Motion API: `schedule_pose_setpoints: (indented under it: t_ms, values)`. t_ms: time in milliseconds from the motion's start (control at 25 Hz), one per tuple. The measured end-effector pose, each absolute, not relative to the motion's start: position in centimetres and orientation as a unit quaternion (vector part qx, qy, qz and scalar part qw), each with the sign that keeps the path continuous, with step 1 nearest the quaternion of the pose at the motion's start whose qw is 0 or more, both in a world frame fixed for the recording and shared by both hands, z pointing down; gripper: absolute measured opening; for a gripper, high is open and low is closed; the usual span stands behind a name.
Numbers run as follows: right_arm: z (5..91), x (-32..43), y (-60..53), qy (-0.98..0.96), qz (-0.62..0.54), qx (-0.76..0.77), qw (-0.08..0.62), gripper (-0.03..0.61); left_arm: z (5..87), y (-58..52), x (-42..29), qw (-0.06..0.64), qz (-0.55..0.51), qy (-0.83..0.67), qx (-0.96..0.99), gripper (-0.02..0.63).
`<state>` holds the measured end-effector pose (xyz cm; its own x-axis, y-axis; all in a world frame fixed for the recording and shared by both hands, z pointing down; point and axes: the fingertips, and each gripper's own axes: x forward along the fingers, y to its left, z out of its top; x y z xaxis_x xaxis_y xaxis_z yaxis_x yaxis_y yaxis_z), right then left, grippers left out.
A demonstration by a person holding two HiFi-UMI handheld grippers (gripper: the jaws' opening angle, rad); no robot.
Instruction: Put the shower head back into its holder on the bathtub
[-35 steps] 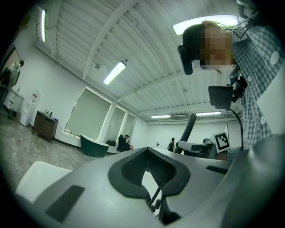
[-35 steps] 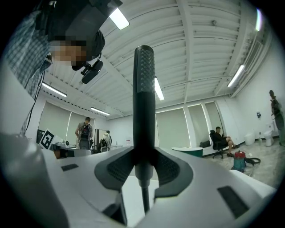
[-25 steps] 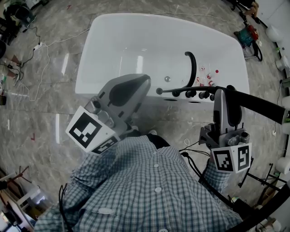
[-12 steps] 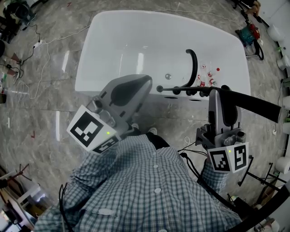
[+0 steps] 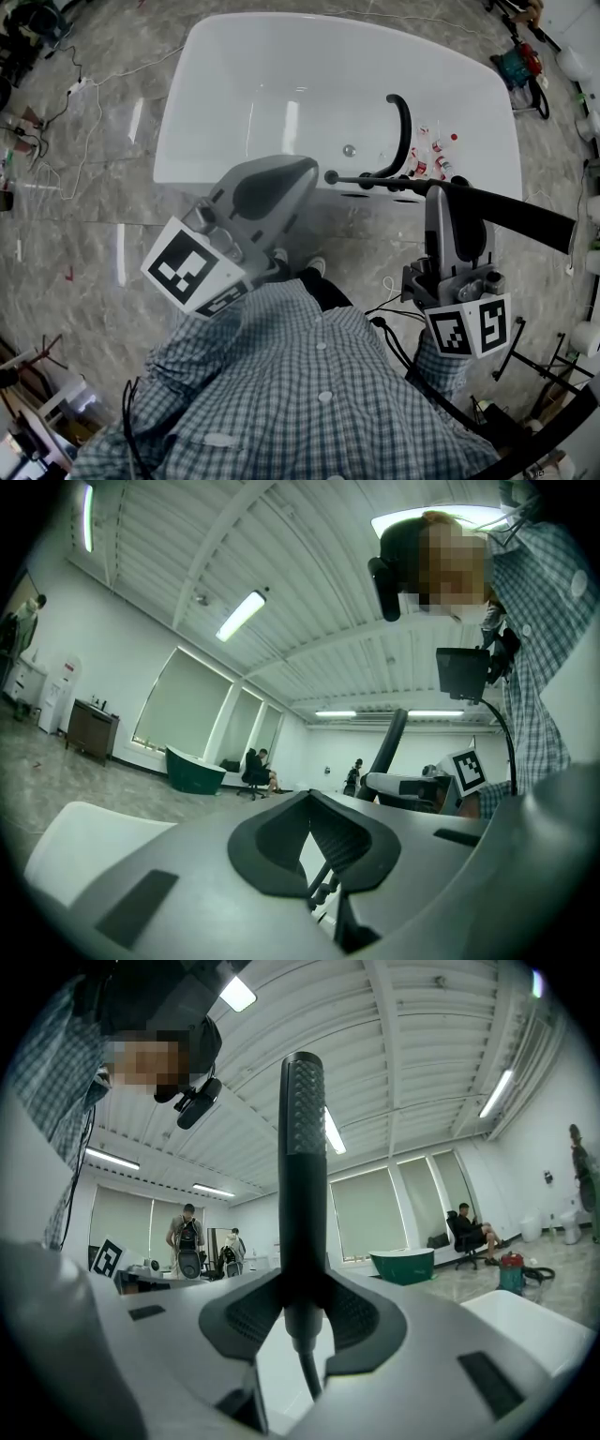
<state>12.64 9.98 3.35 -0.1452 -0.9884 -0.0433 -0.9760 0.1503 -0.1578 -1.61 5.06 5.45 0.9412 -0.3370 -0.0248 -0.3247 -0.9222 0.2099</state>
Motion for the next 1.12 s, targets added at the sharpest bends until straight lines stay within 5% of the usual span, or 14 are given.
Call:
schedule_pose_setpoints:
  t_ms: [1120]
  values:
    - [7.9, 11.3, 7.3, 0.768, -0.094, -0.631, 0.044, 0.137, 9.1, 4.6, -1.9, 0.131, 0.002, -0.169, 0.977, 0.009]
